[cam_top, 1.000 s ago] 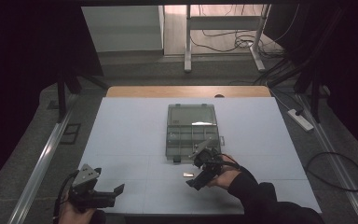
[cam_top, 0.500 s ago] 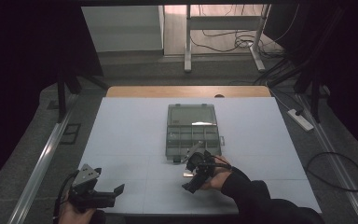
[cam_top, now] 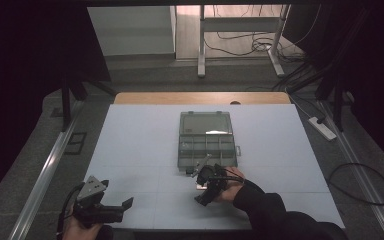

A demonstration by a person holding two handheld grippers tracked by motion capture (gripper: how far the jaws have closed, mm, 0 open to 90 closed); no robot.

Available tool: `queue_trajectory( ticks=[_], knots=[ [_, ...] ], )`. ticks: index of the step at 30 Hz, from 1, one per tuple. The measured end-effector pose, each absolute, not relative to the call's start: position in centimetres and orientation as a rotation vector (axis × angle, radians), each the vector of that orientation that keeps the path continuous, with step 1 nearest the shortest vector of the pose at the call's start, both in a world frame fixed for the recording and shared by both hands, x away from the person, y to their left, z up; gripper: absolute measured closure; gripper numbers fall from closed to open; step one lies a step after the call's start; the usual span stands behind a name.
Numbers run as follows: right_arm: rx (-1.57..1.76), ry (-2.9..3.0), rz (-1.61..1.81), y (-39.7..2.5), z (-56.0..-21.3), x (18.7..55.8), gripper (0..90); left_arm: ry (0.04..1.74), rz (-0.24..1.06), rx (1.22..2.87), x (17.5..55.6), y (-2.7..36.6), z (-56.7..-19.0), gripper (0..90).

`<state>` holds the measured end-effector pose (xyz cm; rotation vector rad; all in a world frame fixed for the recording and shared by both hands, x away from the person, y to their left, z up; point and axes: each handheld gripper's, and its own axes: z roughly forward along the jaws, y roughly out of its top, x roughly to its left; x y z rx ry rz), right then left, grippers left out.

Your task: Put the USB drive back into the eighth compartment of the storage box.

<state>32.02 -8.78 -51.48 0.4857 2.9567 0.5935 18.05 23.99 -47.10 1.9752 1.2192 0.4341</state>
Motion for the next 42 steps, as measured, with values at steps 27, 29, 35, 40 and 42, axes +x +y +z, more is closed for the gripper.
queue_trajectory(
  ticks=[27, 29, 35, 40, 42],
  knots=[
    [0.395, 2.984, 0.633, -9.0, -50.6, 31.9, 79.1, 1.215, 0.438, 1.977, 18.0, 24.0, -47.1, 0.0],
    [0.388, 2.982, 0.650, -8.9, -50.5, 31.8, 79.1, 1.215, 0.438, 1.976, 18.0, 24.0, -47.1, 0.0],
    [0.389, 2.976, 0.674, -9.0, -50.2, 31.7, 79.1, 1.216, 0.437, 1.973, 18.0, 24.0, -47.1, 0.1],
    [0.419, 2.975, 0.708, -9.3, -49.7, 31.8, 79.1, 1.216, 0.439, 1.975, 18.0, 24.0, -47.1, 0.2],
    [0.429, 2.972, 0.719, -9.4, -49.5, 31.8, 79.1, 1.217, 0.438, 1.975, 18.0, 24.0, -47.1, 0.2]
  ],
)
